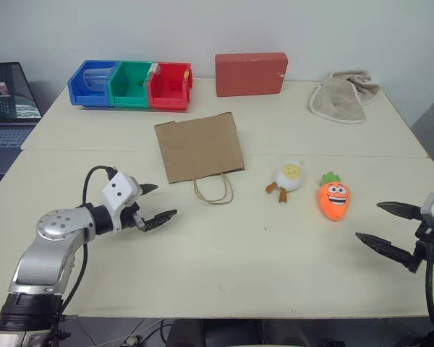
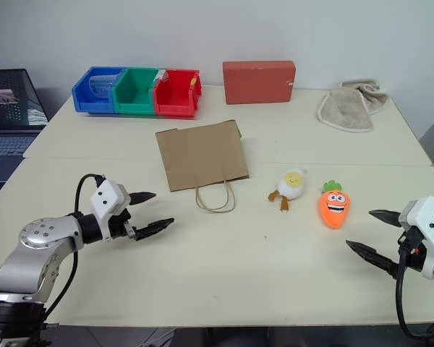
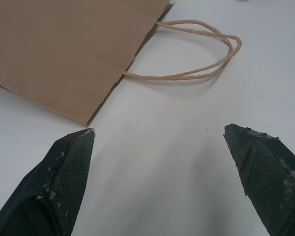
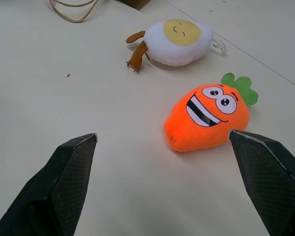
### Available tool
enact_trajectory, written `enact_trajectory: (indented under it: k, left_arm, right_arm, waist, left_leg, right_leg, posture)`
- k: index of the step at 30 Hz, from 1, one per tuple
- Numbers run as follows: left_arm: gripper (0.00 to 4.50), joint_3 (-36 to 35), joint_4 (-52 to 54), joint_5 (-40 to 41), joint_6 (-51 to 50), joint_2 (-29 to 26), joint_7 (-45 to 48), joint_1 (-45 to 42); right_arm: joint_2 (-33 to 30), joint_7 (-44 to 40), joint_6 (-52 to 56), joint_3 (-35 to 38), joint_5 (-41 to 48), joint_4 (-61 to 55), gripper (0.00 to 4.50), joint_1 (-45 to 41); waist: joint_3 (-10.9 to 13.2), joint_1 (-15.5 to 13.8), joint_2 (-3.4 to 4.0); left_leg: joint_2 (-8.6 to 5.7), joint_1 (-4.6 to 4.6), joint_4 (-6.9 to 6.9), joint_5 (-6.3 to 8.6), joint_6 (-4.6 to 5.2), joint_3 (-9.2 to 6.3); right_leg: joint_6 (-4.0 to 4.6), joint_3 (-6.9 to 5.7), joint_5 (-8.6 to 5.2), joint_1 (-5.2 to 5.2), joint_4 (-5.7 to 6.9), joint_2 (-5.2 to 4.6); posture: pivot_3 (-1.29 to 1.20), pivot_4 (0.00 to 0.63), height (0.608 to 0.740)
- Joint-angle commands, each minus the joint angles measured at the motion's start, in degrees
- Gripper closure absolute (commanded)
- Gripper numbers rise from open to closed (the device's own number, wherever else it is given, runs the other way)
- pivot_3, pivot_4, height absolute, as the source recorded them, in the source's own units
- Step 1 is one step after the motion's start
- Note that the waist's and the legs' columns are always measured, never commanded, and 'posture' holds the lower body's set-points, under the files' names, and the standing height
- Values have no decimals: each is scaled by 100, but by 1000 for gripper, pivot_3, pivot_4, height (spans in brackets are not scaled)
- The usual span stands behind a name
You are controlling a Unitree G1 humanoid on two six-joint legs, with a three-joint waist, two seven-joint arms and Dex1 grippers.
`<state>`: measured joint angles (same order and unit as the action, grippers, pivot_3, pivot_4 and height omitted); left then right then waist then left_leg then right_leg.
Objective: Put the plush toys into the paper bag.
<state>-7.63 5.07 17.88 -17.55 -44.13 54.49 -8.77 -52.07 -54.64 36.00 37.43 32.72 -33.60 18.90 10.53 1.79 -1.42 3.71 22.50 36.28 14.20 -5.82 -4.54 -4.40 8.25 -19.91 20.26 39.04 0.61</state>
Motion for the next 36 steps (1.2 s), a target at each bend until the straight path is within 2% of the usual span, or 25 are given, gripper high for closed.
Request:
enact_trajectory:
  k: [1, 6, 18, 27, 31, 36]
  left_arm:
    - [0, -44, 7, -55, 81, -77, -30, -74]
    - [0, -48, -13, -49, 46, -31, -58, -51]
    - [0, -338, -191, 105, 733, 188, -68, 31]
    - [0, -355, -274, 187, 781, 113, 140, 116]
    - [0, -273, -374, 18, 1036, 132, 127, 85]
    - [0, 243, -67, -61, 1183, 184, 433, -142]
  right_arm:
    - [-68, 35, -34, 125, 30, -109, 33, -79]
    - [-69, 40, -23, 105, 30, -123, 33, -109]
    - [-54, 69, -20, 56, 16, -125, 33, -171]
    - [-79, 116, 11, 29, 54, -129, 33, -223]
    - [-84, 106, 17, 28, 57, -168, 33, -223]
    - [-79, 217, 165, -70, 238, -486, 33, -348]
  waist:
    - [0, 0, 0]
    - [0, 0, 0]
    - [0, -1, 0]
    - [0, -1, 0]
    - [0, -1, 0]
    - [0, -2, 1]
  left_leg:
    - [0, 0, 0, 0, 0, 0]
    - [0, 1, 0, 0, 0, 0]
    - [0, 0, 0, 0, 0, -1]
    - [0, 0, 0, 0, 0, 0]
    - [0, 0, 0, 0, 0, 0]
    - [0, 0, 1, 0, 0, 0]
  right_leg:
    - [0, 0, 0, 0, 0, 0]
    - [0, 0, 0, 0, 0, 0]
    - [0, 0, 0, 0, 1, 0]
    - [0, 0, 0, 0, 1, 0]
    - [0, -1, 0, 0, 1, 0]
    - [0, -1, 0, -1, 1, 0]
  posture:
    - [0, 150, 740]
    - [0, 150, 740]
    - [0, 150, 740]
    - [0, 150, 740]
    - [0, 150, 740]
    - [0, 150, 740]
